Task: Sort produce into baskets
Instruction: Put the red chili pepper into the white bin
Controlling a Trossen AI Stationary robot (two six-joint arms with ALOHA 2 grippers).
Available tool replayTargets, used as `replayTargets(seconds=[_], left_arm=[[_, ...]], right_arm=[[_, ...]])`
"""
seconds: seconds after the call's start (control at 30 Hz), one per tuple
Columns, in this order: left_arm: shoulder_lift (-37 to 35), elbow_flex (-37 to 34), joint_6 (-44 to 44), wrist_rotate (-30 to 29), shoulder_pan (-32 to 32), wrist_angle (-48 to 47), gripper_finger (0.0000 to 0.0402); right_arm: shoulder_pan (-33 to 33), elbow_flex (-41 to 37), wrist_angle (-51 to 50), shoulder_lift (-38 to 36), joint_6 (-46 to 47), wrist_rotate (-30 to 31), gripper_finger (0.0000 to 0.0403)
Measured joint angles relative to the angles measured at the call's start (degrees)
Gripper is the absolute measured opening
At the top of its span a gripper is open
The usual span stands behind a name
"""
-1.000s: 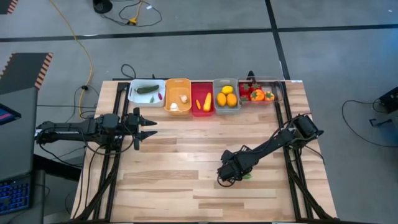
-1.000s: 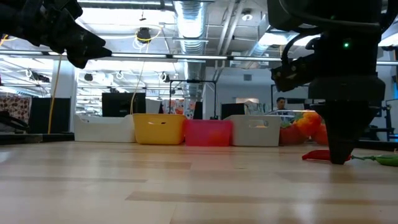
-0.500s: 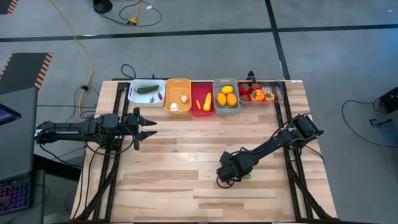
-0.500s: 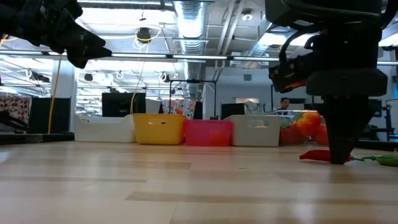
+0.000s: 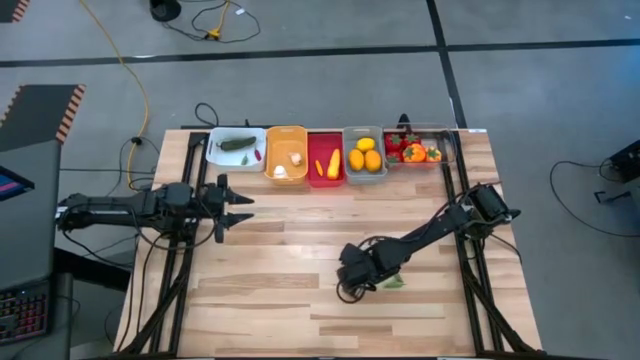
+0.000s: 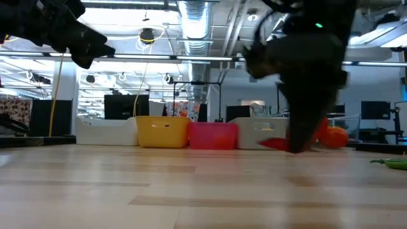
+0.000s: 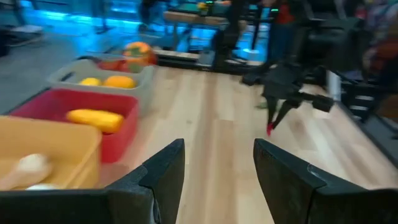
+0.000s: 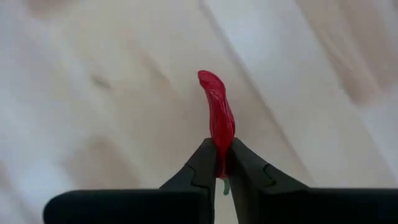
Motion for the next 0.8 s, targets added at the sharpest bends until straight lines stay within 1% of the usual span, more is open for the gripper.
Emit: replayTargets(seconds=[0.13,0.23,0.4,0.6,0.8], left_arm=[[4.3,-1.2,0.0,5.2,0.0,8.9,0.0178],[8.9,-2.4,0.0,7.2,0.0,15.7,0.0178],[17.2,-2.8,-1.0,9.4,-0.3,22.6,0.0178],[26.1,-2.8,0.3,9.3,-3.2,31.0,0.0178],[32.9,-2.8,0.4,8.9,-5.5,37.9,0.0178]], right_arm=[[-1.9,0.2,11.6,0.0,-5.1,0.0,0.006],[-3.3,0.2,19.1,0.0,-9.0,0.1,0.006],[-5.7,0.2,29.6,-0.1,-14.2,0.2,0.0061],[-9.1,0.2,40.0,-0.2,-19.9,0.4,0.0061],[-11.1,0.2,45.4,-0.2,-23.1,0.5,0.0061]])
